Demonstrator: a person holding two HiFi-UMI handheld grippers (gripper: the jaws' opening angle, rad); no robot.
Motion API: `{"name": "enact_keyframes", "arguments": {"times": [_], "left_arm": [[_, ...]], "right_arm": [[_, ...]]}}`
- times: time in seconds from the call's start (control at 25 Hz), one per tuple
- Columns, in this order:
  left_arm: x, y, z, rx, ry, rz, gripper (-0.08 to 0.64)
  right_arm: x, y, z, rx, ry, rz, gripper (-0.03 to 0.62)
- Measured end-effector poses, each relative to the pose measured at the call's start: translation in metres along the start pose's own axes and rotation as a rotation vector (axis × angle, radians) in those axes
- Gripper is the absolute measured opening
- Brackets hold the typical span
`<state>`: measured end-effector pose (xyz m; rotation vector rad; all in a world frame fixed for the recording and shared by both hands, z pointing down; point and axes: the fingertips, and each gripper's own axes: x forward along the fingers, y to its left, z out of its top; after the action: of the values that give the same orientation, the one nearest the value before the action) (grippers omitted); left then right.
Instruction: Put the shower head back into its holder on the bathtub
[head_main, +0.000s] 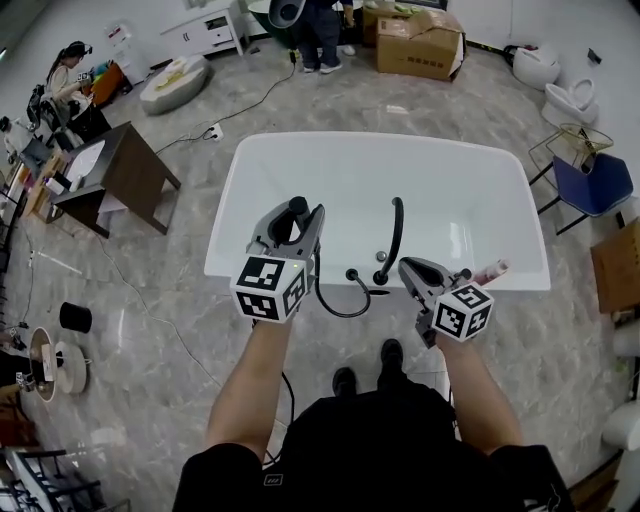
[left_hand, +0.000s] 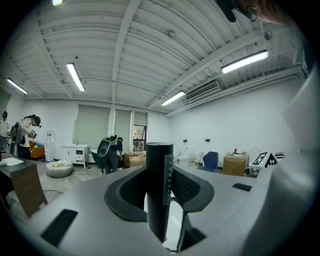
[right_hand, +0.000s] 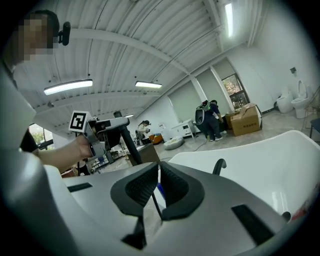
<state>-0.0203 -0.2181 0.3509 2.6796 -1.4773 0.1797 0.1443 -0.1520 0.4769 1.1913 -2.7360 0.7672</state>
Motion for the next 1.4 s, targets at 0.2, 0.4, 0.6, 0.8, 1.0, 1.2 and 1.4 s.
{"name": "enact_keyframes", "arguments": {"times": [0.2,0.4,0.6,0.8,1.0,1.2,1.4], "left_arm": [[0.010,-0.010,-0.006,-0.037,0.022,-0.033,0.138],[0.014,-0.017,-0.002,-0.068,0.017,-0.080,0.138],[0.028,-0.029,0.010,-0.084,0.006,-0.094,0.138],[0.050,-0.048,0.034,-0.079,-0.018,-0.132,0.138],[0.062,-0.064,0.055,-0.090,-0.053,-0.158,0.139],[0.062,-0.076,0.063,-0.096,-0.071,-0.209,0.138],[0.063,-0.079,0.069,-0.101,-0.069,-0.245,0.138]], "right_arm": [[0.026,0.005,-0.026,-0.015,0.115,0.098,0.069],[0.043,0.010,-0.034,-0.028,0.170,0.169,0.098],[0.053,0.007,-0.036,-0.054,0.206,0.237,0.120],[0.061,0.000,-0.036,-0.068,0.231,0.305,0.133],[0.077,-0.007,-0.033,-0.067,0.236,0.330,0.157],[0.094,-0.010,-0.049,-0.077,0.285,0.339,0.164],[0.098,-0.017,-0.060,-0.076,0.314,0.327,0.139]]}}
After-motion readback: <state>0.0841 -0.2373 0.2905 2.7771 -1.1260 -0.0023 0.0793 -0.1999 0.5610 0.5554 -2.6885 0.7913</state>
